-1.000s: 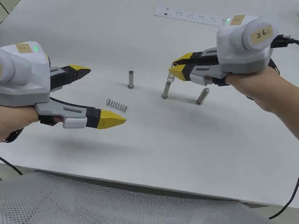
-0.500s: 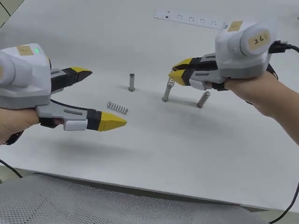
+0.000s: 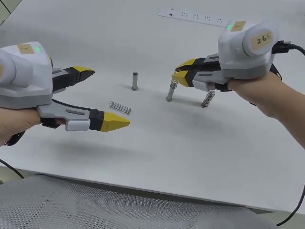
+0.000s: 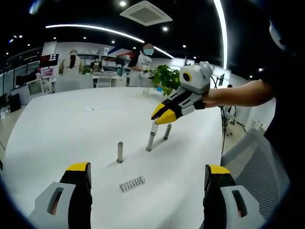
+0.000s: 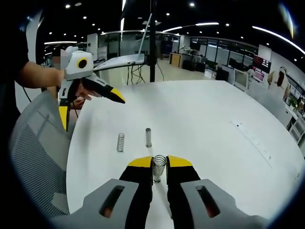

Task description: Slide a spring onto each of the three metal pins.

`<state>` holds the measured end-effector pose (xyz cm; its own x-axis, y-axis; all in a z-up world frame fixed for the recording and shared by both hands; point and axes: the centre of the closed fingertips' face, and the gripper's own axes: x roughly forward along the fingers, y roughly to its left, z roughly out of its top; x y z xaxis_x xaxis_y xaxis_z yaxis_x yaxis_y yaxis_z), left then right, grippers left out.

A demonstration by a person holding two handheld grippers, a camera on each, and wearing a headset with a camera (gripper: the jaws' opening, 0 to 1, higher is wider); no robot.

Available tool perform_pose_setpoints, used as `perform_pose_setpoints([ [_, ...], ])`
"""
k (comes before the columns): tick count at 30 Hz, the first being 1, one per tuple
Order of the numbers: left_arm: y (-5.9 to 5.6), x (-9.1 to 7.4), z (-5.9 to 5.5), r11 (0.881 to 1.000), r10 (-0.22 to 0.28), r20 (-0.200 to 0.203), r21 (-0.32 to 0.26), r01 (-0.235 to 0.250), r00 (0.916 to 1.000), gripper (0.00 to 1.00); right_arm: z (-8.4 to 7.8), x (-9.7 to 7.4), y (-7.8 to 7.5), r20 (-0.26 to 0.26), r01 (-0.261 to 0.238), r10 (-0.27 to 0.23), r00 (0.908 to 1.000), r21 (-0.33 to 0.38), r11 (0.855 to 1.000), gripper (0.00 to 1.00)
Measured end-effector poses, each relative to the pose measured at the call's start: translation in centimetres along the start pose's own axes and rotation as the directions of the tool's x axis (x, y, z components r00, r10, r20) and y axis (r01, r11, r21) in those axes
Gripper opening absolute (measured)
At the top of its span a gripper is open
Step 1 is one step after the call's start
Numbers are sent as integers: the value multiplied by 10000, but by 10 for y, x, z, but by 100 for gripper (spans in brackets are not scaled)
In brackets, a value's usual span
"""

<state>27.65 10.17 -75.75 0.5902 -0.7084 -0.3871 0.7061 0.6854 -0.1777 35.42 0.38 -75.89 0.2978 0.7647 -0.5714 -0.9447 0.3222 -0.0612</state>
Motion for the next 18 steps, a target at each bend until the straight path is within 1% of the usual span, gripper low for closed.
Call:
perform_pose_setpoints([
  [7,1,0,-1,10000,10,-26,-38,-10,10000,96,-5,4,0,-132,-32,32,9999,17,10000,8],
  [18,2,0,-3,9999,27,-19,-103,-27,10000,96,-15,14,2,-508,-128,126,9986,-39,9999,8],
])
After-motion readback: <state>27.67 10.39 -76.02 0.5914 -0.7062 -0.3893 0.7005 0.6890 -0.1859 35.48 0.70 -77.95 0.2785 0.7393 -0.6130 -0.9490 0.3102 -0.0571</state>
